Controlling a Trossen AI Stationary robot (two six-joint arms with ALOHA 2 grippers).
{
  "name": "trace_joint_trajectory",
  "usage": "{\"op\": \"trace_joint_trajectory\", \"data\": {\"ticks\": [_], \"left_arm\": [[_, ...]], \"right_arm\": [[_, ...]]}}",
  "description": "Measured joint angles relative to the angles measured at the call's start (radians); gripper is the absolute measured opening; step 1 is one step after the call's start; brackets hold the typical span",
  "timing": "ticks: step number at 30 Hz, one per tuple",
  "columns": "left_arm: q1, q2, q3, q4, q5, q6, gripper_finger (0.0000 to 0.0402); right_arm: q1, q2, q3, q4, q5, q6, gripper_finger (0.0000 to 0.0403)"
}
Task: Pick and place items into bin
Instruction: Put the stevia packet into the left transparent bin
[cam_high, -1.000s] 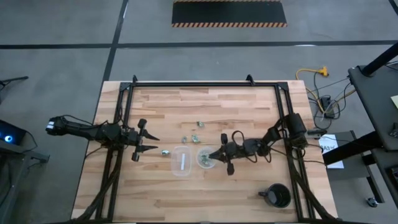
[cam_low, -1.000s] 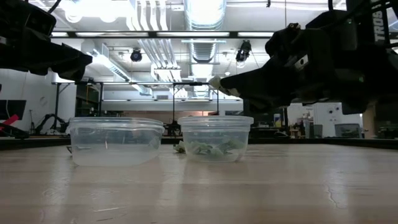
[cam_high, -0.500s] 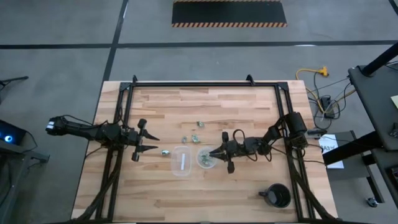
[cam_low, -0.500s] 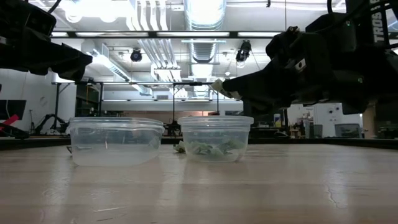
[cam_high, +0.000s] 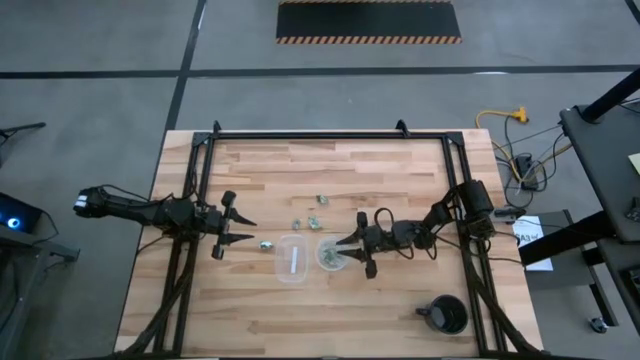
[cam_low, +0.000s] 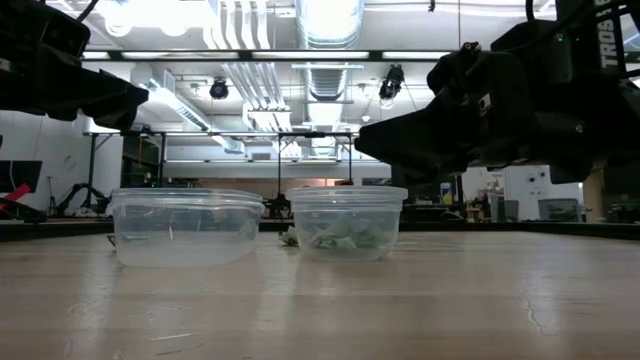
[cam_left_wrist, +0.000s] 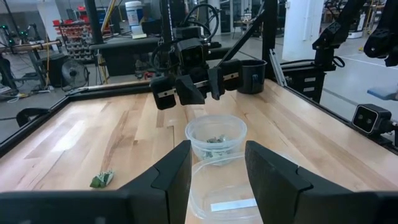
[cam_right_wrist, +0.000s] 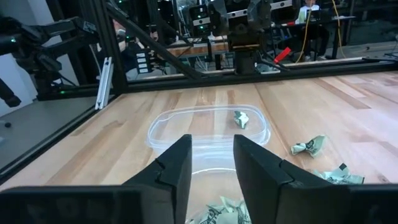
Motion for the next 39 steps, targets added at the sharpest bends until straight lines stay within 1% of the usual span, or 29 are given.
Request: {"op": "trace_joint_trajectory", "data": {"ticks": [8, 20, 24, 27, 30, 34, 39], "left_arm": [[0.000, 0.000, 0.000, 0.000, 0.000, 0.000, 0.0135], [0.000, 0.001, 0.000, 0.000, 0.000, 0.000, 0.0135], [0.000, 0.001, 0.000, 0.000, 0.000, 0.000, 0.0135], [0.000, 0.000, 0.000, 0.000, 0.000, 0.000, 0.0135], [0.000, 0.000, 0.000, 0.000, 0.000, 0.000, 0.0135], [0.000, 0.001, 0.000, 0.001, 0.000, 0.000, 0.0135], [0.000, 0.001, 0.000, 0.000, 0.000, 0.000, 0.0135]], "right_arm": [[0.001, -0.001, 0.000, -0.024, 0.000, -0.018, 0.0132], [0.000, -0.002, 0.024, -0.024, 0.001, -0.006, 0.0121], [-0.022, -0.023, 0.013, -0.027, 0.001, -0.060, 0.0118], [-0.054, -0.072, -0.022, -0.035, 0.003, -0.032, 0.0120], [-0.089, -0.161, -0.091, -0.069, 0.002, 0.004, 0.0122], [-0.123, -0.291, -0.216, -0.072, 0.001, -0.016, 0.0126], [-0.134, -0.450, -0.348, -0.067, 0.004, -0.049, 0.0127]]}}
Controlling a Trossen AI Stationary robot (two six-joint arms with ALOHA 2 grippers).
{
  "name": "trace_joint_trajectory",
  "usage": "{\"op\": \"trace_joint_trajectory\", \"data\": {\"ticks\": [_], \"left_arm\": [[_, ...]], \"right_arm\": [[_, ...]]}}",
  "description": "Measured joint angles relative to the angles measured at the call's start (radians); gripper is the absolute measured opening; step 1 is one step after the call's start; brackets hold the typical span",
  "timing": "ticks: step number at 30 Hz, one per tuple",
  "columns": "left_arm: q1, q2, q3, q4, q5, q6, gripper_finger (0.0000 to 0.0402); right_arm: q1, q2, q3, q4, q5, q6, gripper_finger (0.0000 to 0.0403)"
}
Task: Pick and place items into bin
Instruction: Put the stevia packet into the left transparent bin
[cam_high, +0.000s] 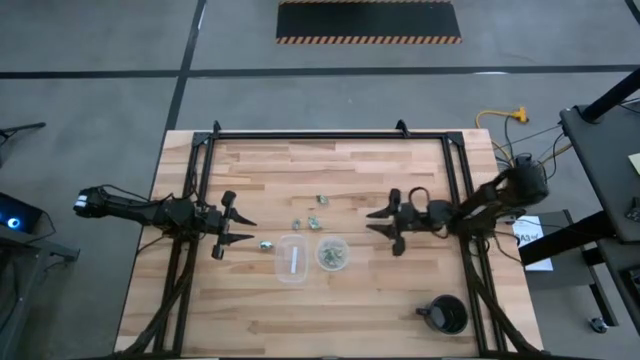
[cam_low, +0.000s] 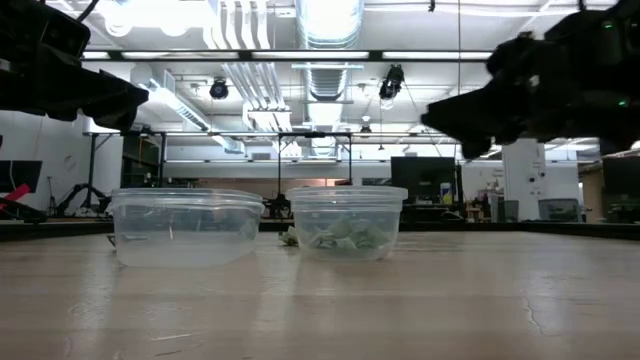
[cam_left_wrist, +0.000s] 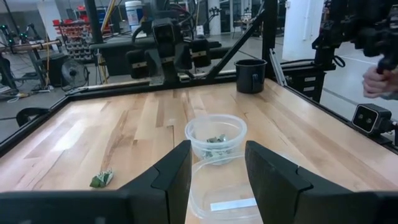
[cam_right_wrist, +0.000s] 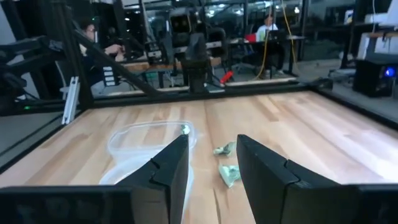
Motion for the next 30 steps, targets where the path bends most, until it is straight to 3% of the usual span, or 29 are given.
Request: {"op": "trace_joint_trajectory", "data": {"ticks": [5, 14, 30], "left_arm": [[0.000, -0.001, 0.000, 0.000, 0.000, 0.000, 0.0135], [0.000, 0.000, 0.000, -0.001, 0.000, 0.000, 0.0135], [0.000, -0.001, 0.000, 0.000, 0.000, 0.000, 0.0135]], "right_arm": [[0.000, -0.126, -0.091, -0.007, 0.001, -0.019, 0.0121], [-0.001, -0.282, -0.088, -0.186, 0.004, -0.065, 0.0109], [-0.001, -0.617, -0.088, -0.631, 0.007, -0.037, 0.0099]]}}
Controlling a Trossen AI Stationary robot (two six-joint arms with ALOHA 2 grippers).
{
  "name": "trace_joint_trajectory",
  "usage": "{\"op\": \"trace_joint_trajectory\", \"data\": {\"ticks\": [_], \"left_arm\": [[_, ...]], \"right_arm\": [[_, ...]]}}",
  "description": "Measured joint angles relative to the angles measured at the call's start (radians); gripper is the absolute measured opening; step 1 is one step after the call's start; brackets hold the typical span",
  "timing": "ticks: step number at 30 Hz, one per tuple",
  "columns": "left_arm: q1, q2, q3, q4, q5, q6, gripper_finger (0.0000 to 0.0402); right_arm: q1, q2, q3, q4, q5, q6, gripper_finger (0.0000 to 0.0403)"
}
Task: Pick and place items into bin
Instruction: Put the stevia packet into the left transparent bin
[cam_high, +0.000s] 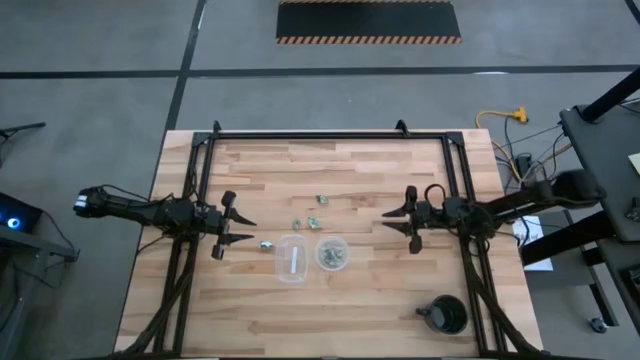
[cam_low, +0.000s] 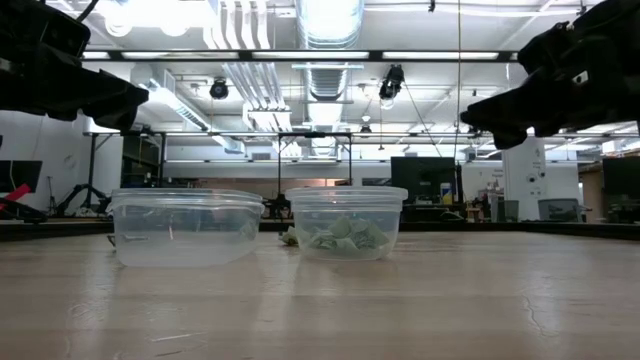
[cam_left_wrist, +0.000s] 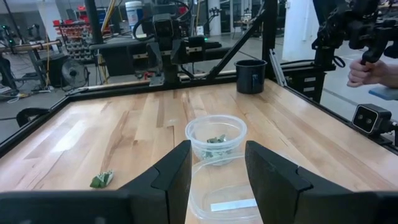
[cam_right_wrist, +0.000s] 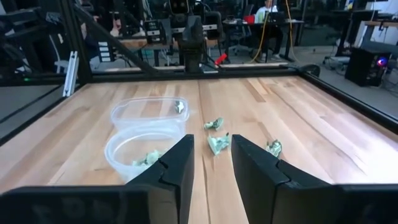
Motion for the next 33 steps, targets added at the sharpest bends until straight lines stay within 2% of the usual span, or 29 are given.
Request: {"op": "trace_joint_trajectory", "data": {"ticks": [8, 18, 33], "left_arm": [[0.000, 0.000, 0.000, 0.000, 0.000, 0.000, 0.0135], [0.000, 0.000, 0.000, 0.000, 0.000, 0.000, 0.0135], [0.000, 0.000, 0.000, 0.000, 0.000, 0.000, 0.0135]], "right_arm": [[0.000, -0.211, 0.000, -0.257, 0.000, 0.013, 0.0104], [0.000, -0.464, 0.001, -0.530, -0.001, 0.034, 0.0090], [0.000, -0.722, 0.001, -0.819, -0.010, 0.025, 0.0096]]}}
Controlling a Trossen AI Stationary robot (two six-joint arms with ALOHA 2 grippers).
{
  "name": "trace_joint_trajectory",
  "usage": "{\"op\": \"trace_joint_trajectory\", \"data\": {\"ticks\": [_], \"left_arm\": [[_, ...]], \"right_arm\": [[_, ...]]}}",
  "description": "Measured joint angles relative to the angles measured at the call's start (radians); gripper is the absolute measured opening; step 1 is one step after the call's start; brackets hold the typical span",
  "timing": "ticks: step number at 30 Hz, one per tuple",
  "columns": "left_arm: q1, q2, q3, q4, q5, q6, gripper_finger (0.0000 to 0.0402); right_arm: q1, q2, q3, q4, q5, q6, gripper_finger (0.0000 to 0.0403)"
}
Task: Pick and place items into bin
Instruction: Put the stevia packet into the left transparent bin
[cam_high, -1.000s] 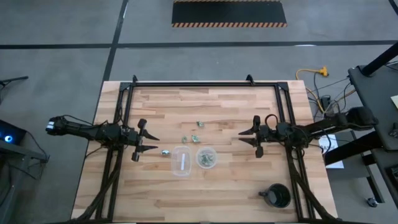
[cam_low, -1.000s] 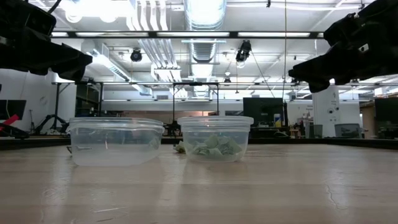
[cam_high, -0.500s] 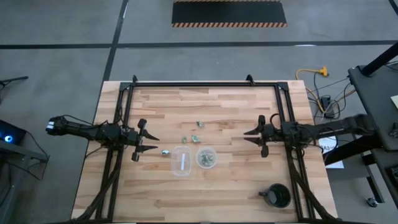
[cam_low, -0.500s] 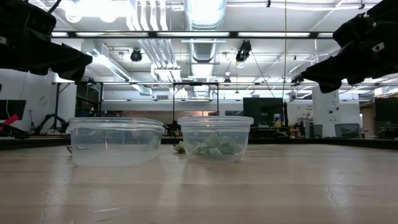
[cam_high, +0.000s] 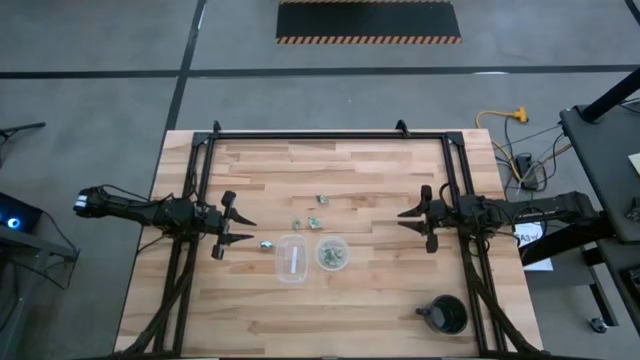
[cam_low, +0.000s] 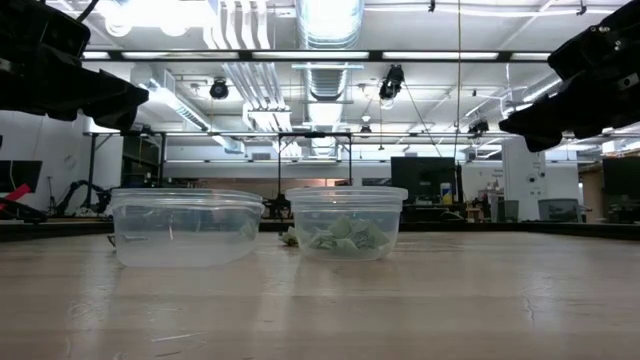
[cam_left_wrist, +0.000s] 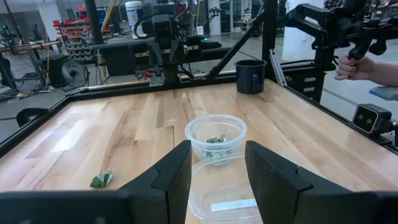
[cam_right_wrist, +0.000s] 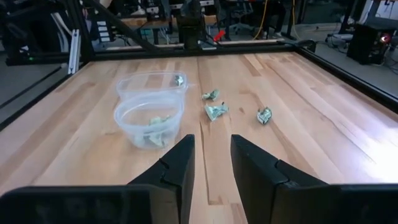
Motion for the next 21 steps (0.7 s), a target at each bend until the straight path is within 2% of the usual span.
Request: {"op": "trace_joint_trajectory", "data": {"ticks": [8, 21], "left_arm": [[0.000, 0.000, 0.000, 0.000, 0.000, 0.000, 0.0135], [0.000, 0.000, 0.000, 0.000, 0.000, 0.000, 0.0135]], "right_arm": [[0.000, -0.085, 0.001, -0.033, -0.006, -0.014, 0.0086], [0.000, -0.012, 0.002, -0.033, -0.008, -0.027, 0.0080]]}}
